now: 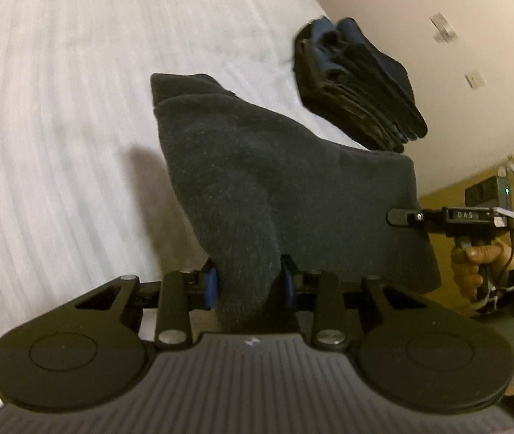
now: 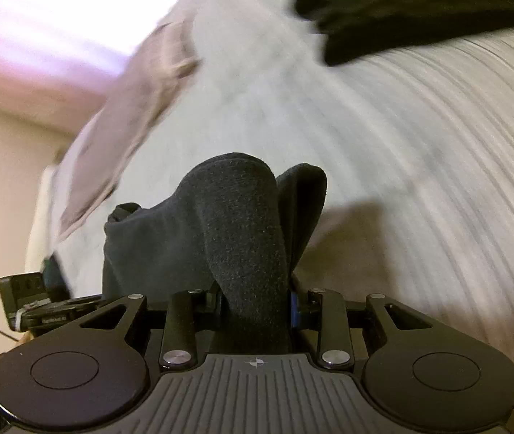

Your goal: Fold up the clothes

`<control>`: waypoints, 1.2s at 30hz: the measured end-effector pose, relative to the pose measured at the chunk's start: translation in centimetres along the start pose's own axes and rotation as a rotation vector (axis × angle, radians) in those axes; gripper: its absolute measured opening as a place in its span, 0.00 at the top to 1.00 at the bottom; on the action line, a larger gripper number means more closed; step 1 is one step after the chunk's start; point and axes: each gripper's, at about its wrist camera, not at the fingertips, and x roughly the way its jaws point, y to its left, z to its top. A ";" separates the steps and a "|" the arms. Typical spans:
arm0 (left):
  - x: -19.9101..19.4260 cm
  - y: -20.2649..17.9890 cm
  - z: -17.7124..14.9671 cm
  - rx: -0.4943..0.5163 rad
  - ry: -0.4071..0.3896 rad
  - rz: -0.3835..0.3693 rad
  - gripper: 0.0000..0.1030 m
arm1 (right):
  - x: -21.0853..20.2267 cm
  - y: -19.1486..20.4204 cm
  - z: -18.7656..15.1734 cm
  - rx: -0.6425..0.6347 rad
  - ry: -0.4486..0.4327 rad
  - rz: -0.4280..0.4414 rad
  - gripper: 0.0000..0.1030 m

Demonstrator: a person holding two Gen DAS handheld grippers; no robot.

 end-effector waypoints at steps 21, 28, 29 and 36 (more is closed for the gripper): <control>1.0 0.9 -4.3 0.394 -0.101 -0.014 0.49 | -0.1 -0.2 -13.5 -0.188 -0.474 -0.196 0.51; 2.8 1.4 -7.4 0.481 -0.206 0.032 0.43 | 1.3 -2.8 -15.4 -0.260 -0.602 -0.129 0.51; 2.9 1.4 -7.9 0.495 -0.229 0.038 0.43 | 1.3 -3.0 -15.8 -0.275 -0.618 -0.118 0.51; 1.9 -0.7 -11.4 0.627 -0.372 0.172 0.43 | 0.4 -2.7 -18.4 -0.413 -0.686 -0.105 0.50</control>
